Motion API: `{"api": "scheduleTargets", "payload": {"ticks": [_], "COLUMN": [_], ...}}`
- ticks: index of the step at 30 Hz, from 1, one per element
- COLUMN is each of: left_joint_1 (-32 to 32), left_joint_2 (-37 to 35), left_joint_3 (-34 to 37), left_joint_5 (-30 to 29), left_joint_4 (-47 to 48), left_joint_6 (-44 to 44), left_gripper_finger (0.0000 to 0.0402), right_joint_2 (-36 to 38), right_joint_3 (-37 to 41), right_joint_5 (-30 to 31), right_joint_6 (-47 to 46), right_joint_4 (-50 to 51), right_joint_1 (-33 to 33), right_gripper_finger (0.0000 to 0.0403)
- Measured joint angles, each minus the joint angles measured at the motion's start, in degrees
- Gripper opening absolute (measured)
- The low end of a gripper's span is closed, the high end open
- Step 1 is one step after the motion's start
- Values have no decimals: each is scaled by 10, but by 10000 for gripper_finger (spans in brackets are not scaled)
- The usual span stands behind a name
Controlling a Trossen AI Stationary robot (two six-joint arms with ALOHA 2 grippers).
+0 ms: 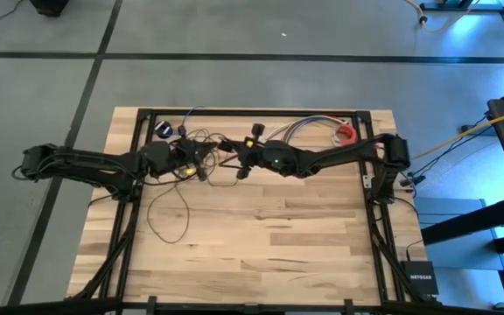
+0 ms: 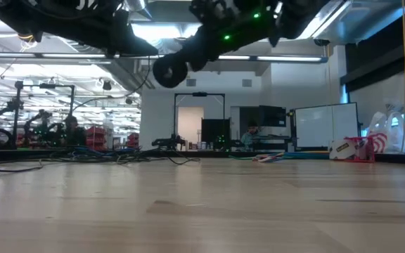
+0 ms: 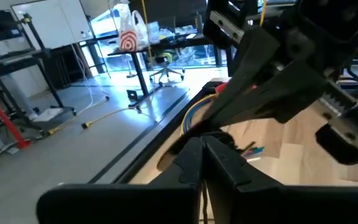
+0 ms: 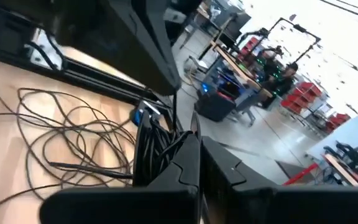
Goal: Coiling cords
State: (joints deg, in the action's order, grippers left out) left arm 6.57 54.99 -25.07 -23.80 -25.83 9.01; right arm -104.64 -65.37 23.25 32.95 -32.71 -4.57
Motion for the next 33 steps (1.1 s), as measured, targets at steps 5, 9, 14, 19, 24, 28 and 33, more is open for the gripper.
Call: {"api": "scheduleTargets", "payload": {"ticks": [5, 9, 14, 19, 24, 28, 33], "left_joint_1": [0, -1, -2, -11, -33, -46, -42], "left_joint_2": [2, 28, 64, 71, 71, 73, 90], "left_joint_3": [0, 0, -1, -1, -1, -1, -1], "left_joint_5": [2, 15, 21, 24, 30, 27, 23], "left_joint_4": [-3, -6, -28, -57, -62, -64, -65], "left_joint_6": [-18, -50, -69, -72, -70, -45, -47], "left_gripper_finger": [3, 11, 16, 17, 17, 17, 17], "right_joint_2": [-38, -52, -54, -53, -53, -53, -52], "right_joint_3": [-46, -72, -78, -79, -79, -80, -80], "right_joint_5": [17, 22, 32, 52, 70, 65, 48], "right_joint_6": [-17, -39, -57, -57, -57, -56, -56], "right_joint_4": [12, 36, 52, 37, 3, -19, -38], "right_joint_1": [1, 1, 0, -2, -4, -5, -4], "right_gripper_finger": [7, 7, 7, 7, 7, 7, 7]}}
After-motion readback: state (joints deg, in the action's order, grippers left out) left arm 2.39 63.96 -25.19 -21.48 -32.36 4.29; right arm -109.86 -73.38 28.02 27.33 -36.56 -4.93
